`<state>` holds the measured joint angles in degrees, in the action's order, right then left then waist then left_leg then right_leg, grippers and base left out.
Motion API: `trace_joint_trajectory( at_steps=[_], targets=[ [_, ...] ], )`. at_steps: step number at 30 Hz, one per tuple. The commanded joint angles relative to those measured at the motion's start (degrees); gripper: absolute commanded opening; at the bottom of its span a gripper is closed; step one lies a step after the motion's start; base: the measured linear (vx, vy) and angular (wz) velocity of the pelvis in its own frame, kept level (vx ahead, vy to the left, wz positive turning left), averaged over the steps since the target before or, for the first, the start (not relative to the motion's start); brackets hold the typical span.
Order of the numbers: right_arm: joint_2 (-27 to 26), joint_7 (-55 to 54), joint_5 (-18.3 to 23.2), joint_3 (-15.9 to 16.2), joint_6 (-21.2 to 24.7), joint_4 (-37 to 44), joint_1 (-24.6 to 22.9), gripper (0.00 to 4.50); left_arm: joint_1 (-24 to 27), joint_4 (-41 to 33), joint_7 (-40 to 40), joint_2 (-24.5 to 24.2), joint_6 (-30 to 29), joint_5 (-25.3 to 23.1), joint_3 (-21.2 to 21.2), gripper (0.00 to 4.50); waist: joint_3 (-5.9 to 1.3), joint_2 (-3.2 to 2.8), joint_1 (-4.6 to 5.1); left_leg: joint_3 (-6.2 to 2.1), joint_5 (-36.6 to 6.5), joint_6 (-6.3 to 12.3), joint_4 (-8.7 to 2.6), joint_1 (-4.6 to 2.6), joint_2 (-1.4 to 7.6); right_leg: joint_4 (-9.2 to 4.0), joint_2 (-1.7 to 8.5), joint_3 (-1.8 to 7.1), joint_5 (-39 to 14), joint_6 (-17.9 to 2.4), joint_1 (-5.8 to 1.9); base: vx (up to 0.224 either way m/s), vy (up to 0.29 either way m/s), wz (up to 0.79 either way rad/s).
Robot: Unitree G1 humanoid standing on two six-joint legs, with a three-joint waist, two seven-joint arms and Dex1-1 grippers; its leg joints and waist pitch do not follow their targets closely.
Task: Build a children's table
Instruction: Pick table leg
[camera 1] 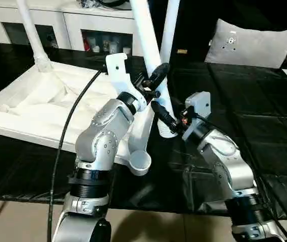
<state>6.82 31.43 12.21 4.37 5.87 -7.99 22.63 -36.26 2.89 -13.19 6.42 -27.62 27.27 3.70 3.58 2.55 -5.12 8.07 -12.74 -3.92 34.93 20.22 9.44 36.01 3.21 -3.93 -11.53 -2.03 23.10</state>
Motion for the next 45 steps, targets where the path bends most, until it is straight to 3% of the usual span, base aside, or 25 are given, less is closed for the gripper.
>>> trace_joint_trajectory(
  at_steps=[1,4,6,10,11,14,18,19,22,28,32,39,41,42,45],
  targets=[
    [0.2,0.0,-0.5,0.0,-0.3,0.1,0.4,1.86,-0.9,-0.7,0.2,0.4,-0.3,0.7,-0.4,1.84,-3.89,-0.30,-0.14,-0.50,-1.5,3.31,-3.85,0.42,3.19,-3.95,5.12,3.44,-1.3,-11.5,-4.39,0.000,0.000,0.00],
    [0.4,-0.6,-0.9,-0.1,-0.3,-0.8,1.2,2.56,-1.4,-0.2,1.1,-0.1,0.7,-0.2,0.4,1.84,-3.87,-0.38,-0.01,-0.51,-1.5,3.39,-3.86,0.41,3.22,-4.04,5.08,3.42,-2.0,-11.2,-4.28,0.000,0.000,0.00],
    [0.7,1.6,2.1,-0.9,1.7,-0.1,1.5,2.65,-2.3,1.3,1.9,-1.6,2.1,-2.0,1.3,1.84,-3.87,-0.51,0.00,-0.51,-1.9,3.49,-3.85,0.34,3.12,-4.12,4.96,3.38,-2.3,-11.0,-4.28,0.000,0.000,0.00],
    [1.8,4.7,4.6,-1.1,3.1,2.1,0.7,2.99,-3.3,3.4,1.6,-3.4,2.9,-2.9,2.0,1.84,-3.94,-0.60,0.00,-0.57,-1.5,3.96,-3.82,0.30,3.17,-4.01,4.98,3.40,-1.3,-10.6,-4.36,0.000,0.000,0.00],
    [2.2,5.3,5.5,-1.6,4.0,2.9,0.5,2.99,-3.8,4.1,1.4,-3.9,3.2,-3.0,2.4,1.84,-3.98,-0.32,0.06,-0.57,-0.8,4.10,-3.77,0.38,3.15,-3.90,4.95,3.42,-0.4,-10.6,-4.43,0.000,0.000,0.00],
    [2.2,5.5,7.2,-2.8,4.6,3.8,0.4,3.32,-4.3,4.8,0.8,-4.8,3.4,-3.0,2.7,1.83,-4.04,-0.50,-0.13,-0.59,-0.1,4.31,-3.76,0.30,3.26,-3.73,5.06,3.41,0.5,-11.2,-4.33,0.000,0.000,0.00],
    [3.6,7.4,10.7,-4.3,8.3,5.4,0.7,3.68,-5.0,6.2,-1.6,-7.0,3.3,-3.1,2.4,1.83,-3.94,-0.46,-0.26,-0.54,-0.4,4.56,-3.80,0.14,3.21,-3.89,5.04,3.37,-0.7,-11.5,-4.21,0.000,0.000,0.00],
    [5.3,9.0,13.2,-5.0,12.4,6.2,1.3,3.78,-5.6,7.1,-3.6,-8.3,2.9,-2.7,2.4,1.83,-4.02,-0.35,-0.35,-0.56,0.0,4.44,-3.78,0.20,3.23,-3.74,5.08,3.39,-0.6,-11.4,-4.29,0.000,0.000,0.00],
    [7.2,10.6,15.2,-5.7,15.8,6.2,2.2,4.01,-6.4,8.1,-6.1,-9.5,2.4,-2.0,2.3,1.83,-3.91,-0.35,-0.42,-0.53,-0.3,4.19,-3.80,0.24,3.06,-3.97,5.08,3.33,-1.9,-11.2,-4.34,0.000,0.000,0.00],
    [12.8,17.4,19.8,-6.0,23.8,5.7,4.2,4.48,-8.0,7.3,-17.9,-12.6,-3.0,3.7,0.6,1.83,-4.14,-0.41,-0.62,-0.43,1.2,4.10,-3.55,0.26,3.08,-3.52,5.18,3.30,0.2,-12.7,-4.40,0.000,0.000,0.00],
    [15.5,21.7,23.1,-5.3,28.4,6.9,4.3,4.50,-7.7,5.0,-24.7,-14.4,-5.8,6.2,-1.8,1.83,-4.09,-0.33,-0.84,-0.36,0.9,4.57,-3.56,0.27,3.21,-3.59,5.27,3.31,-0.4,-13.4,-4.47,0.000,0.000,0.00],
    [18.6,29.1,26.9,-3.6,33.8,8.8,3.2,4.50,-6.1,0.1,-33.9,-16.4,-8.1,9.3,-5.3,1.83,-3.95,-0.40,-1.17,-0.32,-0.4,3.49,-3.66,0.26,3.29,-3.96,5.26,3.25,-3.7,-12.8,-4.42,0.000,0.000,0.00],
    [19.4,30.6,27.5,-2.7,34.8,9.2,2.9,4.13,-5.6,-1.0,-35.3,-16.5,-8.8,10.4,-5.6,1.83,-3.97,-0.34,-1.27,-0.29,-0.5,3.14,-3.64,0.25,3.26,-4.03,5.26,3.27,-4.3,-12.6,-4.47,0.000,0.000,0.00],
    [19.4,30.9,27.7,-2.5,35.0,9.3,2.8,4.13,-5.5,-1.3,-35.5,-16.6,-8.9,10.6,-5.6,1.83,-3.96,0.16,-1.32,-0.21,-0.3,3.12,-3.65,0.27,3.28,-4.10,5.22,3.28,-4.5,-12.4,-4.47,0.000,0.000,0.00],
    [19.7,31.7,28.0,-2.0,35.7,9.6,2.6,3.70,-4.9,-2.2,-37.0,-17.3,-9.2,10.8,-6.2,1.83,-4.00,-0.17,-1.52,-0.23,0.2,3.11,-3.62,0.24,3.26,-4.02,5.21,3.26,-4.3,-12.2,-4.30,0.000,0.000,0.00]
  ],
)
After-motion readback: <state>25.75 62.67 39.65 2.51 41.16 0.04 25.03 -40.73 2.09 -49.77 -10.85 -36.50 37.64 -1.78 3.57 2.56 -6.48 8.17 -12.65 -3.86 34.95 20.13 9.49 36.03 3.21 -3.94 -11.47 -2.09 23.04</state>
